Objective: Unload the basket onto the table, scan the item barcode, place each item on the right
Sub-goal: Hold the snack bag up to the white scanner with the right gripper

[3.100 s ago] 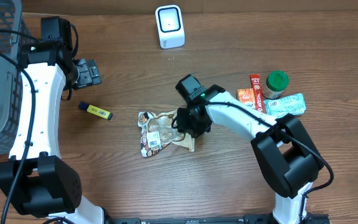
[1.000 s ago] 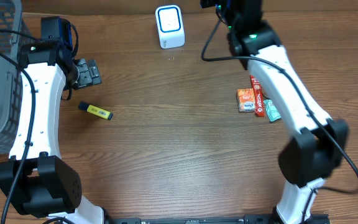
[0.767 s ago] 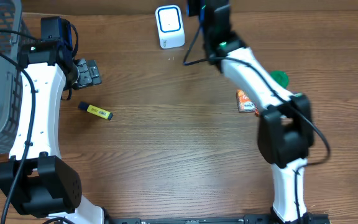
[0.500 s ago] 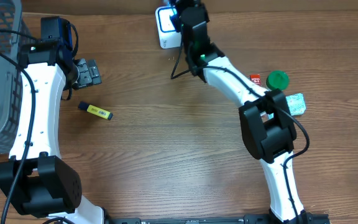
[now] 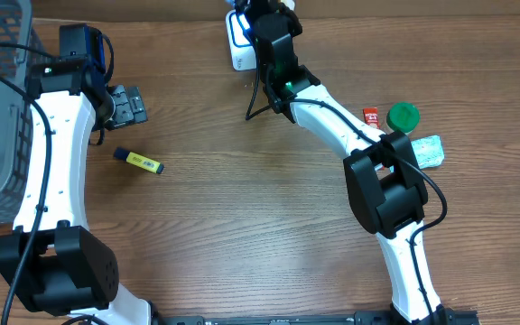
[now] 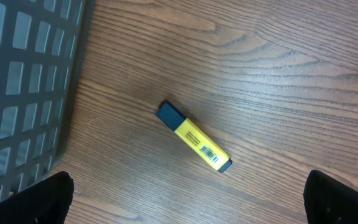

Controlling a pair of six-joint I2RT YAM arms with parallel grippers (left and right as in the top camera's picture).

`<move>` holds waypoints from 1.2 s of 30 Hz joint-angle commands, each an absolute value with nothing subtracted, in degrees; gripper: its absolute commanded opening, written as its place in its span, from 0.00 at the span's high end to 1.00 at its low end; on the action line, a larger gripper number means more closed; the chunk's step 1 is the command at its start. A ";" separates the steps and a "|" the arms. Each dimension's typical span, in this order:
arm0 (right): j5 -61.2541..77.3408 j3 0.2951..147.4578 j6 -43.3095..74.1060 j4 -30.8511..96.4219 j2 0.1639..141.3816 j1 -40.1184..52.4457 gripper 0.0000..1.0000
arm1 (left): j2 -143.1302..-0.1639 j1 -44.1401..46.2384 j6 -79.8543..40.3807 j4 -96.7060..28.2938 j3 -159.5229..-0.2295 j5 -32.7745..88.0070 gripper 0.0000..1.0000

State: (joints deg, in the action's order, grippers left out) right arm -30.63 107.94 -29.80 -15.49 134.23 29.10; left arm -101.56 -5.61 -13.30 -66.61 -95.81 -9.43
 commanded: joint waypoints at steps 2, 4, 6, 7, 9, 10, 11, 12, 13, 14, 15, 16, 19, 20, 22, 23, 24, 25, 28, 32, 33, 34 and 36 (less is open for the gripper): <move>-34.70 108.71 -31.42 -16.16 133.95 29.10 0.96 | -100.77 -5.21 -12.84 -66.61 -95.79 -9.41 0.00; -34.63 108.71 -31.40 -16.19 134.23 28.86 0.96 | -100.77 -5.21 -12.84 -66.61 -95.79 -9.41 0.00; -34.65 108.71 -31.40 -16.16 134.63 28.86 0.96 | -100.77 -5.21 -12.84 -66.61 -95.79 -9.41 0.00; -34.59 108.71 -31.38 -16.12 134.93 28.86 0.96 | -100.75 -5.21 -12.84 -66.61 -95.79 -9.41 0.00; -34.26 108.71 -31.38 -15.92 135.28 28.88 0.96 | -100.77 -5.21 -12.82 -66.61 -95.79 -9.41 0.00; -34.00 108.71 -31.38 -15.79 135.46 28.93 0.96 | -100.77 -5.21 -12.84 -66.61 -95.79 -9.41 0.00; -33.93 108.71 -31.38 -15.31 135.50 28.93 0.96 | -100.75 -5.21 -12.84 -66.61 -95.79 -9.41 0.00; -33.74 108.71 -31.38 -14.37 135.57 28.95 0.96 | -100.77 -5.21 -12.84 -66.61 -95.79 -9.41 0.00; -33.76 108.71 -31.38 -13.34 135.57 28.99 0.96 | -100.77 -5.21 -12.84 -66.61 -95.79 -9.41 0.00; -33.78 108.71 -31.38 -12.82 135.57 29.08 0.96 | -100.75 -5.21 -12.84 -66.61 -95.79 -9.41 0.00; -33.78 108.71 -31.40 -12.34 135.57 29.21 0.96 | -100.77 -5.21 -12.84 -66.61 -95.79 -9.41 0.00; -33.80 108.71 -31.48 -10.81 135.57 29.47 0.96 | -100.77 -5.21 -12.84 -66.61 -95.79 -9.41 0.00; -33.82 108.71 -31.59 -9.13 135.57 29.93 0.96 | -100.75 -5.21 -12.84 -66.61 -95.79 -9.41 0.00; -33.82 108.71 -31.59 -8.99 135.57 30.09 0.96 | -100.75 -5.21 -12.84 -66.61 -95.79 -9.41 0.00; -33.82 108.73 -31.62 -9.21 135.57 30.46 0.96 | -100.77 -5.21 -12.84 -66.61 -95.79 -9.41 0.00; -33.85 108.73 -31.81 -9.56 135.57 30.70 0.96 | -100.77 -5.21 -12.84 -66.61 -95.79 -9.41 0.00; -33.85 108.73 -33.32 -10.24 135.57 31.33 0.96 | -100.77 -5.21 -12.84 -66.61 -95.79 -9.41 0.00; -33.89 108.73 -34.33 -10.81 135.57 31.81 0.96 | -100.77 -5.21 -12.84 -66.61 -95.79 -9.41 0.00; -34.02 108.73 -36.18 -12.12 135.57 33.04 0.96 | -100.77 -5.21 -12.84 -66.61 -95.79 -9.41 0.00; -34.02 108.73 -36.71 -11.38 135.57 34.30 0.96 | -100.75 -5.21 -12.84 -66.61 -95.79 -9.41 0.00; -34.02 108.73 -36.71 -10.87 135.57 34.48 0.96 | -100.77 -5.21 -12.84 -66.61 -95.79 -9.41 0.00; -34.02 108.73 -36.71 -10.11 135.57 34.70 0.96 | -100.77 -5.21 -12.84 -66.61 -95.79 -9.41 0.00; -34.02 108.73 -36.69 -8.29 135.57 34.94 0.96 | -100.75 -5.21 -12.84 -66.61 -95.79 -9.41 0.00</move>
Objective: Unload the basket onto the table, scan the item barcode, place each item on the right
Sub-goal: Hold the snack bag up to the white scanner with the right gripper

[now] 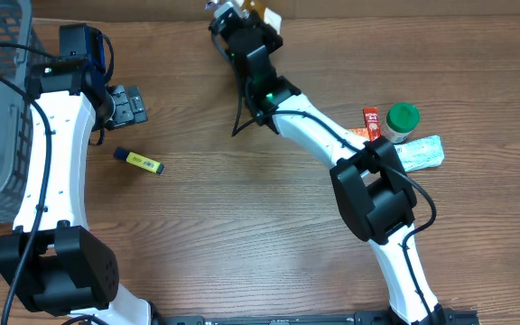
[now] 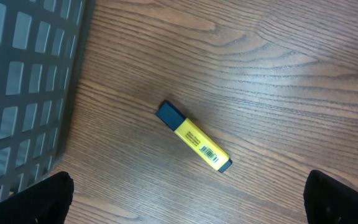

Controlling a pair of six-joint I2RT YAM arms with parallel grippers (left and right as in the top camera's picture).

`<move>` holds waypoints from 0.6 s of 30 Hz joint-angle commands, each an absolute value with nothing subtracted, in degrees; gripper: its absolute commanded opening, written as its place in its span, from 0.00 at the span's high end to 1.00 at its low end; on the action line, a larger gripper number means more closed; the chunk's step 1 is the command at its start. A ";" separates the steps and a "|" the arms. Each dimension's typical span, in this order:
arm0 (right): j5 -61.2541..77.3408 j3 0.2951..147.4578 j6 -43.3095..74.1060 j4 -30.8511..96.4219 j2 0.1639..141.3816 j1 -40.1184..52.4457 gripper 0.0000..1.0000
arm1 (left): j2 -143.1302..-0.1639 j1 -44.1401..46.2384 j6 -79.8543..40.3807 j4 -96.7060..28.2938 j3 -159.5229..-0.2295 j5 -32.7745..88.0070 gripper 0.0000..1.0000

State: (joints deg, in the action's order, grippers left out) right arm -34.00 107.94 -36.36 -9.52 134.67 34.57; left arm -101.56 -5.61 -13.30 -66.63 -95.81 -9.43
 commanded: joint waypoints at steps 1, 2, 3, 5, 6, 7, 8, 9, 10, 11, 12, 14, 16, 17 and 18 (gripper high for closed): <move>-34.02 108.73 -36.42 -7.03 135.57 35.09 0.96 | -100.77 -5.21 -12.82 -66.61 -95.79 -9.41 0.00; -34.02 108.73 -36.23 -6.13 135.57 35.22 0.96 | -100.77 -5.21 -12.84 -66.61 -95.79 -9.41 0.00; -34.00 108.73 -36.23 -5.50 135.57 35.29 0.96 | -100.75 -5.21 -12.84 -66.61 -95.79 -9.41 0.00; -34.00 108.73 -36.23 -4.51 135.57 35.42 0.96 | -100.77 -5.21 -12.84 -66.61 -95.79 -9.41 0.00; -34.02 108.73 -36.12 -4.21 135.57 35.53 0.96 | -100.75 -5.21 -12.84 -66.61 -95.79 -9.41 0.00; -34.00 108.73 -36.03 -4.10 135.57 35.53 0.96 | -100.75 -5.21 -12.84 -66.61 -95.79 -9.41 0.00; -34.00 108.73 -36.03 -4.03 135.57 35.57 0.96 | -100.77 -5.21 -12.84 -66.61 -95.79 -9.41 0.00; -34.00 108.73 -36.03 -3.88 135.57 35.59 0.96 | -100.75 -5.21 -12.84 -66.61 -95.79 -9.41 0.00; -34.00 108.73 -36.03 -3.73 135.57 35.62 0.96 | -100.75 -5.21 -12.84 -66.61 -95.79 -9.41 0.00; -34.00 108.73 -36.01 -3.68 135.57 35.62 0.96 | -100.75 -5.21 -12.84 -66.61 -95.79 -9.41 0.00; -34.11 108.73 -36.01 -3.68 135.55 35.62 0.96 | -100.75 -5.21 -12.84 -66.61 -95.79 -9.41 0.00; -35.81 108.73 -34.39 -3.70 135.17 35.64 0.96 | -100.77 -5.21 -12.84 -66.61 -95.79 -9.41 0.00; -38.00 108.73 -33.87 -3.68 134.19 35.64 0.96 | -100.77 -5.21 -12.84 -66.61 -95.79 -9.41 0.00; -38.94 108.73 -33.87 -3.64 133.53 35.64 0.96 | -100.75 -5.21 -12.84 -66.61 -95.79 -9.41 0.00; -39.42 108.73 -33.85 -3.18 132.53 35.62 0.96 | -100.75 -5.21 -12.84 -66.61 -95.79 -9.41 0.00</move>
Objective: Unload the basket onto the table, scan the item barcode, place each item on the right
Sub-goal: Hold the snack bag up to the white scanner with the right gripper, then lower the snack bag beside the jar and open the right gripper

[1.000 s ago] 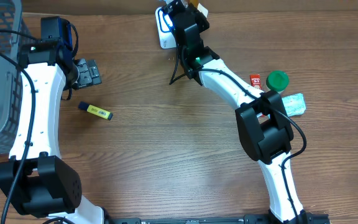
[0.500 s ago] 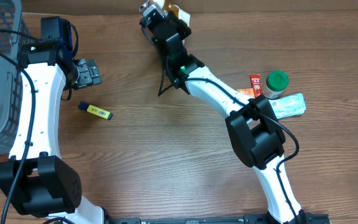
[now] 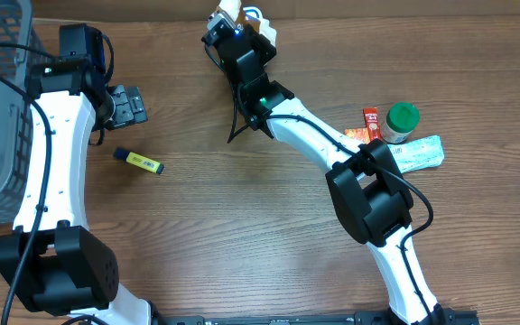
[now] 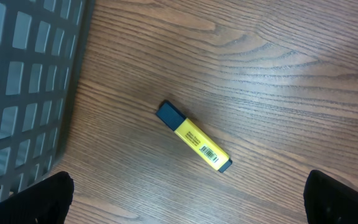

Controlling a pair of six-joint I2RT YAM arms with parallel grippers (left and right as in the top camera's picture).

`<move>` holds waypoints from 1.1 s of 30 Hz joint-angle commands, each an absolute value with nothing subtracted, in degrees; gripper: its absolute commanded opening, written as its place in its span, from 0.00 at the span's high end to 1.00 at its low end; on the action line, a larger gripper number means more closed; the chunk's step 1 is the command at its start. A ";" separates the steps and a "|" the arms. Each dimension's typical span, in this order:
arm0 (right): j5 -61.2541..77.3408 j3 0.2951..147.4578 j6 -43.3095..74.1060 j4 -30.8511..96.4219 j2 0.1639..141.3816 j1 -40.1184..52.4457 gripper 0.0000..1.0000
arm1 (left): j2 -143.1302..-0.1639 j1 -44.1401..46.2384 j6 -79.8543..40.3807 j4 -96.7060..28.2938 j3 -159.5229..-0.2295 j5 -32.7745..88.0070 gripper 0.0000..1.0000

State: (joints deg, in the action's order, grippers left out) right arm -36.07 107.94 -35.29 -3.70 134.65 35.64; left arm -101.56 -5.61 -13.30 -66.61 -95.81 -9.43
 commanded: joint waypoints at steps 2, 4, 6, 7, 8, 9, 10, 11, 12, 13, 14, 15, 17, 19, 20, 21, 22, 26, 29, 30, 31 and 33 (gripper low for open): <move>-39.38 108.73 -32.60 -1.30 130.39 35.62 0.96 | -100.77 -5.21 -12.84 -66.61 -95.79 -9.41 0.00; -39.35 108.73 -29.58 1.23 127.92 35.62 0.96 | -100.77 -5.21 -12.84 -66.61 -95.79 -9.41 0.00; -39.33 108.73 -23.18 6.35 123.96 35.62 0.96 | -100.75 -5.21 -12.84 -66.61 -95.79 -9.41 0.00; -39.27 108.73 -21.21 7.97 122.91 35.62 0.96 | -100.77 -5.21 -12.84 -66.61 -95.79 -9.41 0.00; -38.76 108.73 -18.79 10.74 121.34 35.55 0.96 | -100.77 -5.21 -12.84 -66.61 -95.79 -9.41 0.00; -37.39 108.73 -15.11 15.55 118.83 35.42 0.96 | -100.77 -5.21 -12.84 -66.61 -95.79 -9.41 0.00; -36.51 108.73 -13.04 18.70 117.32 35.35 0.96 | -100.75 -5.21 -12.84 -66.61 -95.79 -9.41 0.00; -35.40 108.73 -11.29 21.67 115.96 35.22 0.96 | -100.77 -5.21 -12.84 -66.61 -95.79 -9.41 0.00; -34.48 108.73 -10.07 23.81 115.09 35.09 0.96 | -100.75 -5.21 -12.84 -66.61 -95.79 -9.41 0.00; -32.91 108.73 -8.23 27.38 113.71 34.83 0.96 | -100.75 -5.21 -12.84 -66.61 -95.79 -9.41 0.00; -31.22 108.73 -6.15 31.83 112.22 34.41 0.96 | -100.77 -5.21 -12.84 -66.61 -95.79 -9.41 0.00; -30.22 108.73 -4.64 34.92 111.37 34.13 0.96 | -100.77 -5.21 -12.84 -66.61 -95.79 -9.41 0.00; -28.03 108.73 -1.85 41.17 110.21 33.45 0.96 | -100.75 -5.21 -12.84 -66.61 -95.79 -9.41 0.00; -24.64 108.73 0.43 47.31 109.80 32.58 0.96 | -100.77 -5.21 -12.84 -66.61 -95.79 -9.41 0.00; -22.72 108.73 0.75 50.06 109.75 32.10 0.96 | -100.77 -5.21 -12.84 -66.61 -95.79 -9.41 0.00; -20.62 108.73 1.15 52.80 109.78 31.57 0.96 | -100.75 -5.21 -12.84 -66.61 -95.79 -9.41 0.00; -18.04 108.71 1.69 56.23 110.06 30.74 0.96 | -100.75 -5.21 -12.84 -66.61 -95.79 -9.41 0.00; -10.26 108.44 1.74 66.57 111.18 27.57 0.96 | -100.75 -5.21 -12.84 -66.61 -95.79 -9.41 0.00; -9.76 106.30 1.74 70.50 111.24 25.28 0.96 | -100.77 -5.21 -12.84 -66.61 -95.79 -9.41 0.00; -9.76 105.67 1.72 71.46 111.24 24.56 0.95 | -100.75 -5.21 -12.84 -66.61 -95.79 -9.41 0.00; -9.76 105.12 1.72 72.16 111.24 23.90 0.92 | -100.75 -5.21 -12.84 -66.61 -95.79 -9.41 0.00; -9.74 103.18 1.72 73.97 111.24 21.45 0.86 | -100.75 -5.21 -12.84 -66.61 -95.79 -9.41 0.00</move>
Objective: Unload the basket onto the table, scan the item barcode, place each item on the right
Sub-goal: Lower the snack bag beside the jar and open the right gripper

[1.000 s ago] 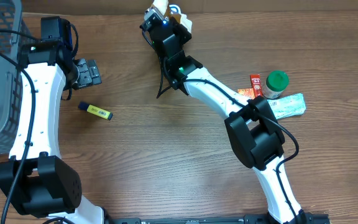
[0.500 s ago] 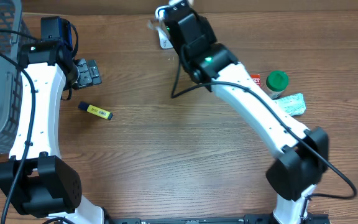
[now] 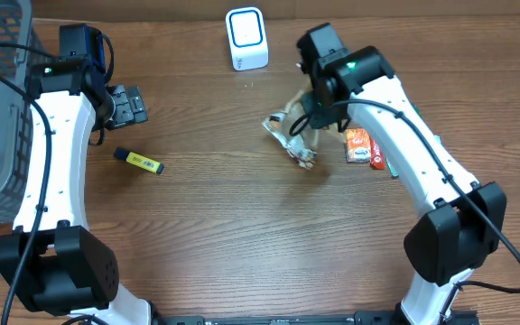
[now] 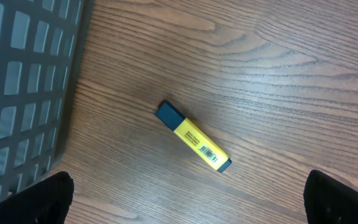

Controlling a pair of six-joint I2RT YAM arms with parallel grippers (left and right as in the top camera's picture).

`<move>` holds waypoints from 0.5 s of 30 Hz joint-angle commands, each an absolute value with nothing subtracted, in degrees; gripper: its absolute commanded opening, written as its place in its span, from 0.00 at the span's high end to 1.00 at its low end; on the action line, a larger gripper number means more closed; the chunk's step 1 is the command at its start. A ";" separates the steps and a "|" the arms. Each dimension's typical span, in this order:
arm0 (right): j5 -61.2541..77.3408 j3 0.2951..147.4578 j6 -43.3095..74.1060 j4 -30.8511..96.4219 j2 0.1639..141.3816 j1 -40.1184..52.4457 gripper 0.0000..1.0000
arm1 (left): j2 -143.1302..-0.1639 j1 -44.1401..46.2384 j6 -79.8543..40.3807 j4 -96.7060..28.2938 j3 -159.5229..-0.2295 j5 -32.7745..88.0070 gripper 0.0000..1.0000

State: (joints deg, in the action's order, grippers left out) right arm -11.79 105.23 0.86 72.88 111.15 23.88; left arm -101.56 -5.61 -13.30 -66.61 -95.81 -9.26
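Note:
The white barcode scanner stands at the table's back edge, uncovered. My right gripper hangs over the middle of the table, shut on a crinkly clear-and-tan packet that trails down to its left; the fingers themselves are mostly hidden by the wrist. Far to the left, my left gripper is open with nothing in it, its fingertips wide apart. Below it lies a yellow highlighter with a dark cap and a barcode facing up.
A grey mesh basket fills the far left. An orange packet and a thin red item lie just right of my right gripper, partly under the arm.
My right arm has moved from the back edge near the scanner to the table's middle, with the packet at its gripper. The scanner now shows. The left arm and highlighter are unchanged.
My right gripper was over the scanner at the back edge, then a little further left with a tan packet showing beside it and the scanner covered. Now it is over the middle with the packet. The left gripper stayed open above the highlighter throughout.

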 commanded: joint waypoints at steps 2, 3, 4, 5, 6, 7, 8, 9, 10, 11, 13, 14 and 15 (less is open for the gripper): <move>-9.74 102.17 1.74 74.30 111.24 20.12 0.80 | -100.75 -5.21 -12.84 -66.61 -95.79 -9.41 0.00; -9.74 101.67 1.76 74.26 111.24 19.40 0.73 | -100.77 -5.21 -12.84 -66.61 -95.79 -9.41 0.00; -9.72 101.38 1.76 74.26 111.24 18.92 0.73 | -100.77 -5.21 -12.84 -66.61 -95.79 -9.41 0.00; -9.72 101.21 1.76 74.26 111.24 18.57 0.72 | -100.77 -5.21 -12.84 -66.61 -95.79 -9.41 0.00; -9.72 101.08 1.76 74.24 111.24 18.22 0.62 | -100.77 -5.21 -12.84 -66.61 -95.79 -9.41 0.00; -9.72 100.97 1.78 74.08 111.24 17.93 0.49 | -100.77 -5.21 -12.84 -66.61 -95.79 -9.41 0.00; -9.72 100.86 2.17 73.84 111.24 17.72 0.37 | -100.77 -5.21 -12.84 -66.61 -95.79 -9.41 0.00; -9.72 100.86 3.29 73.54 111.24 17.58 0.32 | -100.75 -5.21 -12.84 -66.61 -95.79 -9.41 0.00; -9.67 100.86 3.99 73.12 111.24 17.54 0.32 | -100.77 -5.21 -12.84 -66.61 -95.79 -9.41 0.00; -9.52 100.86 5.45 72.31 111.24 17.54 0.32 | -100.77 -5.21 -12.84 -66.61 -95.79 -9.41 0.00; -6.42 100.86 8.86 69.69 111.24 17.56 0.33 | -100.75 -5.21 -12.84 -66.61 -95.79 -9.41 0.00; -3.49 100.86 10.07 68.49 111.24 17.74 0.35 | -100.77 -5.21 -12.84 -66.61 -95.79 -9.41 0.00; 1.04 100.82 10.92 67.07 111.24 18.02 0.37 | -100.77 -5.21 -12.84 -66.61 -95.79 -9.41 0.00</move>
